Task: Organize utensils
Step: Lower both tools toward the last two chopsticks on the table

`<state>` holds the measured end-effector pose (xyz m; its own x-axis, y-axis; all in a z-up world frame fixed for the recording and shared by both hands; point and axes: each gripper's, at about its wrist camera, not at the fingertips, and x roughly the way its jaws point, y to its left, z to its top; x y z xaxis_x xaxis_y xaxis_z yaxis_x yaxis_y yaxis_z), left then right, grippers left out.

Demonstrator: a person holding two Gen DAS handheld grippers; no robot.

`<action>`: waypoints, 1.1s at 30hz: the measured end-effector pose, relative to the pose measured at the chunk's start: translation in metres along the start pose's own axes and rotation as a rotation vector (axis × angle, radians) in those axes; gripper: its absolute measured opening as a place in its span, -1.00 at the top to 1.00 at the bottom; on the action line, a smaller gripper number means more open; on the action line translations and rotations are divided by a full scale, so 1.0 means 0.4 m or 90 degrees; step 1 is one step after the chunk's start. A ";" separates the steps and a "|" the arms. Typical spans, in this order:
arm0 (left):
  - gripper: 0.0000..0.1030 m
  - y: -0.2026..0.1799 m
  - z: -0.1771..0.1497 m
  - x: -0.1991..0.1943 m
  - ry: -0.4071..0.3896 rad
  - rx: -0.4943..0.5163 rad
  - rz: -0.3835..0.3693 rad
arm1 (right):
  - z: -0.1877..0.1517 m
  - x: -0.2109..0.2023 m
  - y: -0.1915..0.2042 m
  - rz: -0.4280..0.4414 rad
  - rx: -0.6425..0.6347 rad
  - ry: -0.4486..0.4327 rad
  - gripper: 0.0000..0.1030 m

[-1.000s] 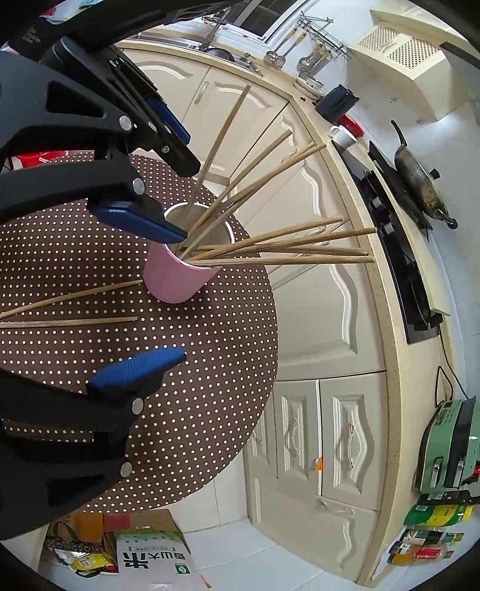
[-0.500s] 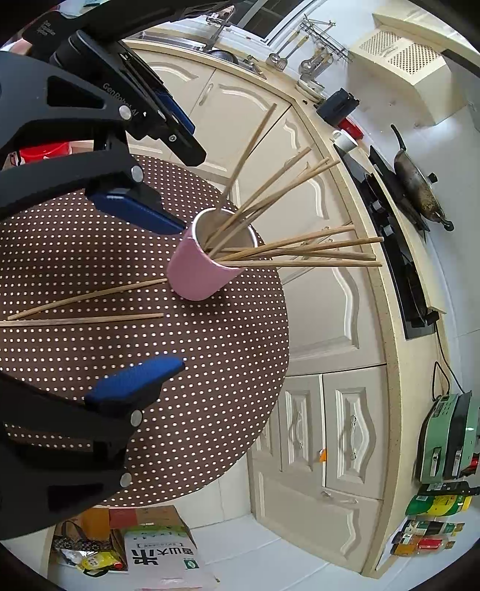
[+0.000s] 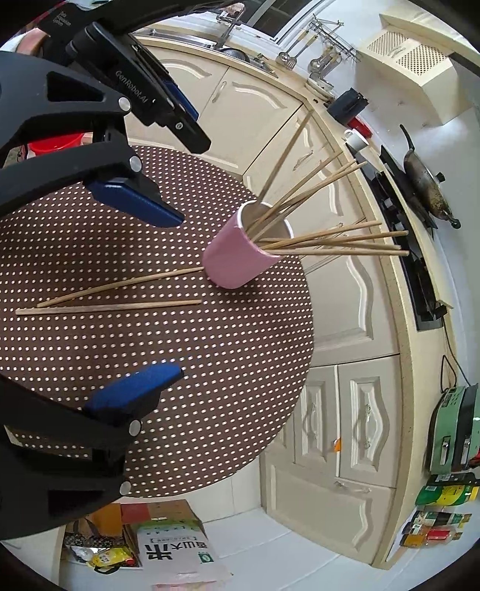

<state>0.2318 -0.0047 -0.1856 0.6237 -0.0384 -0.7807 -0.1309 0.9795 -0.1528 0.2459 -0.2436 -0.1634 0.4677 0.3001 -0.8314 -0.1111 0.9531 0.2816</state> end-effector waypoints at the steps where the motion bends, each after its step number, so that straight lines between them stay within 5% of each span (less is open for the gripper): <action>1: -0.20 0.003 -0.006 -0.002 0.002 -0.002 -0.003 | -0.008 0.000 -0.004 -0.002 0.002 0.002 -0.43; 33: -0.27 -0.016 -0.220 0.078 0.160 0.026 0.000 | -0.181 0.099 -0.079 -0.052 0.012 0.102 -0.45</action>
<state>0.1842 -0.0296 -0.2624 0.4113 -0.0820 -0.9078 -0.0964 0.9864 -0.1328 0.2043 -0.2590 -0.2398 0.3288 0.2261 -0.9169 -0.0612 0.9740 0.2182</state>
